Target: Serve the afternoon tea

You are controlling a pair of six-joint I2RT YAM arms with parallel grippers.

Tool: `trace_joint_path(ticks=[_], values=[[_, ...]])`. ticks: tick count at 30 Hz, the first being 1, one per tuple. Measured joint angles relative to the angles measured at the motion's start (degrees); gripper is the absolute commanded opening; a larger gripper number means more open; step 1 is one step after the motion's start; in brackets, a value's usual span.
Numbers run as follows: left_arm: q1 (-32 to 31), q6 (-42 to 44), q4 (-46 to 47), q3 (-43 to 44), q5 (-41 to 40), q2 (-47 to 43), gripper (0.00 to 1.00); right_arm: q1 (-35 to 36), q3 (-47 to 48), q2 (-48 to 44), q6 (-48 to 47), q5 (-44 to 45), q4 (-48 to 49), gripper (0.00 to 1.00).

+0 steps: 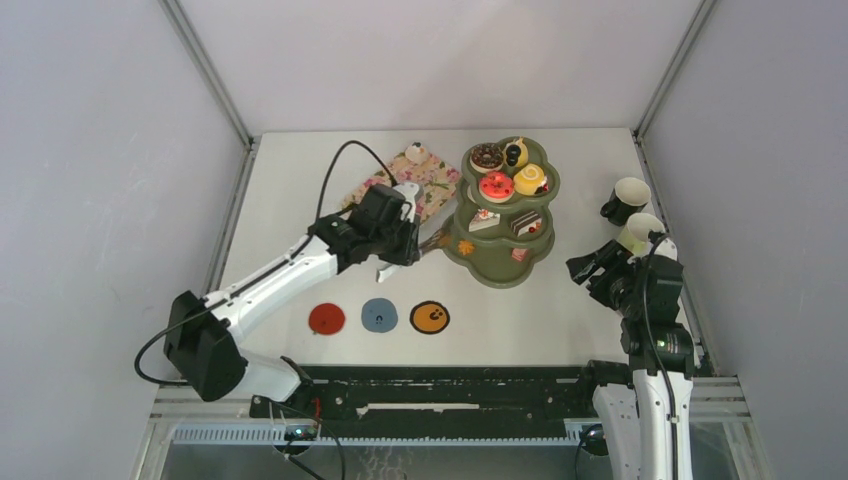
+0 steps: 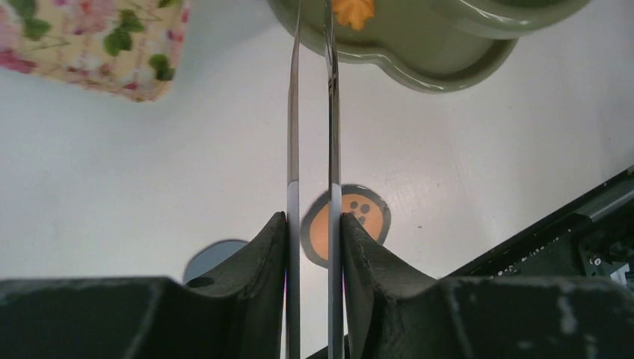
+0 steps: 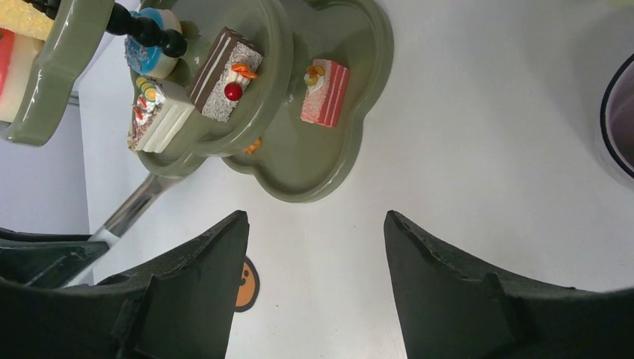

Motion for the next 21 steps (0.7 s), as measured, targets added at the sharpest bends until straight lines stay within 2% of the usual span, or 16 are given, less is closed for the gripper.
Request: trace_joint_path(ticks=[7,12,18,21], values=[[10.64,0.68,-1.29,0.04,0.09,-3.78,0.0,0.74,0.0,-0.02,0.02,-0.44,0.0,0.75],[17.75,0.68,1.18,0.17,-1.38,-3.82,0.0,0.79,0.0,-0.02,0.04,-0.42,0.0,0.75],[18.64,1.42,5.6,4.81,-2.54,2.03,0.0,1.31,0.0,0.0,0.04,-0.42,-0.02,0.75],[18.67,1.27,7.04,10.19,-2.67,7.96,0.08,1.55,0.0,0.0,0.02,-0.42,-0.02,0.75]])
